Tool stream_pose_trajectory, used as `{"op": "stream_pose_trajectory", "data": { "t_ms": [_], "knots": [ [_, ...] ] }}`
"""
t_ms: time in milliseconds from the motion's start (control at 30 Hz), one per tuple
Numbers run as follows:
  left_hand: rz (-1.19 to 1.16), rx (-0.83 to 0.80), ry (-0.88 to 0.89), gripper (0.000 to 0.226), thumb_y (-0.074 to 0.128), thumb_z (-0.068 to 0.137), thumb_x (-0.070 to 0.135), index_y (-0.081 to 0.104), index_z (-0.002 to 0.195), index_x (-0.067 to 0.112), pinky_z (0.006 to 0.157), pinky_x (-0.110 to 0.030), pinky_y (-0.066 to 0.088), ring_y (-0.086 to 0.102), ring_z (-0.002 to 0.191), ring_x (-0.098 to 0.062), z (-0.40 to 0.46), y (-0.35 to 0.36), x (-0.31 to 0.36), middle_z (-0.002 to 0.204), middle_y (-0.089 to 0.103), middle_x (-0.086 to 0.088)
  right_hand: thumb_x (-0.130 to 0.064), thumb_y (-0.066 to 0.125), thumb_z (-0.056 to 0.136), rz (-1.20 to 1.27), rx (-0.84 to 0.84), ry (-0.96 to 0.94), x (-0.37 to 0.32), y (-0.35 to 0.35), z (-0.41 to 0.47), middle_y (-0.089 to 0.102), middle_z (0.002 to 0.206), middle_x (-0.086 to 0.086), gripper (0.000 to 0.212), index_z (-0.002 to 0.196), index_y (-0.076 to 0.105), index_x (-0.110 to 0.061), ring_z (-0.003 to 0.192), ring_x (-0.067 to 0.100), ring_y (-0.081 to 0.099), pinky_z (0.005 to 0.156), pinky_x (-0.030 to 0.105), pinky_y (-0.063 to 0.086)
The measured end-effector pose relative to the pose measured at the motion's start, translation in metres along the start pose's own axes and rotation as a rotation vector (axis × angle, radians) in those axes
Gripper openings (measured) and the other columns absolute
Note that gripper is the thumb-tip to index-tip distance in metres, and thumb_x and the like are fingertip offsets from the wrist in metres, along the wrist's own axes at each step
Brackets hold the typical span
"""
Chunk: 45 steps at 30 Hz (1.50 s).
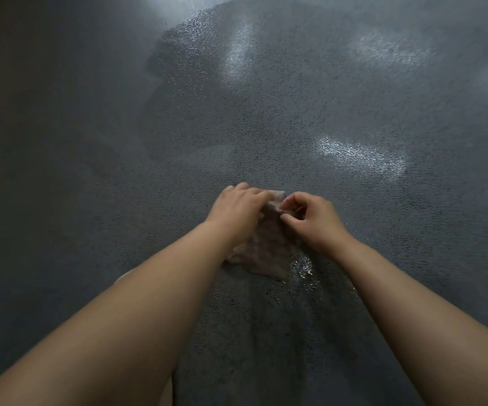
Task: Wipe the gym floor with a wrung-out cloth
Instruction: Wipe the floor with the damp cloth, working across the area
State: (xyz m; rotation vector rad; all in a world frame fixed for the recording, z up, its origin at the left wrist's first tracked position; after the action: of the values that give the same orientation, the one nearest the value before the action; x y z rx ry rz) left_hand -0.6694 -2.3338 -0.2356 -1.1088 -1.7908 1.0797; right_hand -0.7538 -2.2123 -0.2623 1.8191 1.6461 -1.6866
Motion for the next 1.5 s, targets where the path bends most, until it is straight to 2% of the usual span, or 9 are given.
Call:
{"op": "stream_pose_trajectory", "data": {
  "t_ms": [267,500,600,767,867,1000,1133,1333,1500],
  "knots": [
    [-0.318,0.070,-0.490,0.018,0.046,0.096,0.015,0.058,0.109,0.014,0.088,-0.035,0.038,0.047,0.112,-0.029,0.010,-0.006,-0.038,0.118,0.051,-0.009,-0.016,0.066,0.086,-0.091,0.178,0.025,-0.012,0.002,0.025,0.061,0.104,0.005,0.022,0.107,0.062,-0.012,0.092,0.021,0.059,0.085,0.030,0.046],
    [-0.411,0.165,-0.758,0.061,0.061,0.088,0.039,0.029,0.135,0.017,0.097,-0.039,0.037,0.038,0.122,-0.029,-0.012,0.023,0.011,0.137,0.029,-0.010,-0.010,0.060,0.088,-0.127,0.193,0.009,0.003,0.005,0.014,0.057,0.107,0.010,0.022,0.110,0.061,-0.009,0.099,0.024,0.056,0.087,0.028,0.041],
    [-0.703,0.316,-0.887,0.041,0.062,0.089,0.018,0.038,0.122,0.011,0.089,-0.030,0.039,0.051,0.111,-0.029,-0.016,0.028,0.005,0.124,0.044,-0.012,-0.012,0.062,0.087,-0.167,0.146,-0.009,0.001,0.005,0.014,0.058,0.109,0.010,0.026,0.113,0.060,-0.010,0.099,0.024,0.057,0.087,0.031,0.044],
    [-0.550,0.579,-0.846,0.034,0.058,0.085,0.003,0.049,0.118,0.002,0.096,-0.036,0.032,0.044,0.115,-0.036,-0.020,0.009,-0.037,0.124,0.046,-0.019,-0.012,0.060,0.088,-0.257,0.148,-0.090,-0.011,0.006,0.022,0.053,0.122,0.011,0.035,0.122,0.056,-0.008,0.111,0.027,0.052,0.096,0.035,0.039],
    [-0.354,0.389,-0.728,0.064,0.063,0.086,0.033,0.036,0.141,0.016,0.113,-0.053,0.011,0.015,0.140,-0.037,-0.018,0.022,-0.030,0.152,0.016,-0.019,-0.009,0.059,0.087,-0.321,0.181,-0.109,-0.015,0.009,0.027,0.050,0.127,0.016,0.036,0.122,0.057,-0.006,0.117,0.033,0.046,0.099,0.041,0.038],
    [-0.301,0.009,-0.754,0.078,0.032,0.088,0.066,-0.003,0.150,0.035,0.112,-0.058,-0.004,-0.017,0.142,-0.036,-0.013,0.057,-0.003,0.155,-0.021,-0.012,-0.001,0.067,0.076,-0.427,0.242,-0.154,-0.011,0.018,0.030,0.053,0.127,0.025,0.038,0.114,0.062,-0.001,0.112,0.044,0.051,0.094,0.051,0.043],
    [-0.188,-0.027,-0.651,0.074,0.030,0.095,0.054,-0.010,0.150,0.027,0.112,-0.053,-0.012,-0.021,0.141,-0.038,-0.008,0.060,0.008,0.155,-0.024,-0.010,-0.009,0.059,0.086,-0.484,0.252,-0.112,-0.009,0.019,0.038,0.038,0.145,0.022,0.043,0.128,0.054,-0.004,0.131,0.041,0.037,0.110,0.052,0.026],
    [0.082,-0.116,-0.138,0.073,0.025,0.099,0.040,-0.029,0.140,0.013,0.110,-0.048,-0.021,-0.031,0.138,-0.029,0.037,0.053,0.045,0.152,-0.032,0.000,-0.021,0.039,0.093,-0.454,0.356,-0.038,0.001,0.008,0.049,0.029,0.151,0.018,0.045,0.136,0.046,-0.006,0.136,0.039,0.028,0.114,0.050,0.013],
    [0.063,-0.117,-0.160,0.059,0.018,0.101,0.043,-0.015,0.148,0.030,0.113,-0.048,-0.015,-0.026,0.142,-0.024,0.085,0.025,0.000,0.154,-0.027,0.002,-0.041,0.024,0.090,-0.530,0.270,0.017,0.005,0.000,0.055,0.017,0.156,0.018,0.064,0.145,0.034,-0.009,0.140,0.038,0.020,0.115,0.051,0.008]
  ]
}}
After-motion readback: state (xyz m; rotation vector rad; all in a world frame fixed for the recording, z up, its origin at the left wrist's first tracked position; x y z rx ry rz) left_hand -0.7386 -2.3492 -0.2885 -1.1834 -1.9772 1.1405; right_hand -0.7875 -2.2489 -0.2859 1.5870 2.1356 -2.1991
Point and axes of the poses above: each hand's wrist, its own z-axis towards the middle knuckle, its own y-axis out of the palm, x = y × z, the point moved 2 cm from there along z, towards the middle knuckle
